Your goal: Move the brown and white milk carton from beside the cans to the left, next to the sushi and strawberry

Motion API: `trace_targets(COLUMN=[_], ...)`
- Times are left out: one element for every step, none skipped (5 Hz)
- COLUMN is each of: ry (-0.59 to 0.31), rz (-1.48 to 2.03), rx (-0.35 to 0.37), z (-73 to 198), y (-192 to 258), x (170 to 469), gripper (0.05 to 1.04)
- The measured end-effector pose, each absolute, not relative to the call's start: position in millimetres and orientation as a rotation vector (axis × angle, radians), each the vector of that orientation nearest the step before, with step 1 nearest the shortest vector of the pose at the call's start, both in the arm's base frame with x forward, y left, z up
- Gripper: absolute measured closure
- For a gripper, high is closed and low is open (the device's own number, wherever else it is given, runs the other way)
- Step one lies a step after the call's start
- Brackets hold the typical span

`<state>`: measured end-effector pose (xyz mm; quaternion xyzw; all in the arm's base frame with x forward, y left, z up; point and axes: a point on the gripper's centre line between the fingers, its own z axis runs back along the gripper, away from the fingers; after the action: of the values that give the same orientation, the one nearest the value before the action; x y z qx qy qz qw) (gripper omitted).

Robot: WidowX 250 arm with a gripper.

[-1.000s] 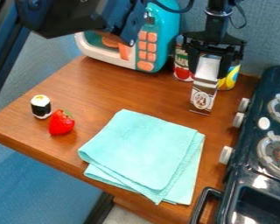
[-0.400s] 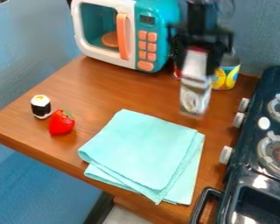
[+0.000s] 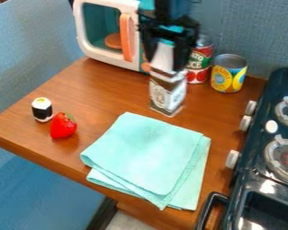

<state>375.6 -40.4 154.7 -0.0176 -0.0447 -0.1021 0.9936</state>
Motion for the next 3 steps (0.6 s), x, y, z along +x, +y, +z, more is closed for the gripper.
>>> trace_targets(ry=[-0.048,-0.107,-0.076], rz=[-0.2,-0.186,-0.155], rx=[-0.02,-0.021,-0.017], z=[159.1,175.9,176.6], y=[-4.4,25.3,58.8], x=[371.4,380.2,382.1], gripper=[0.268,0.268,0.268])
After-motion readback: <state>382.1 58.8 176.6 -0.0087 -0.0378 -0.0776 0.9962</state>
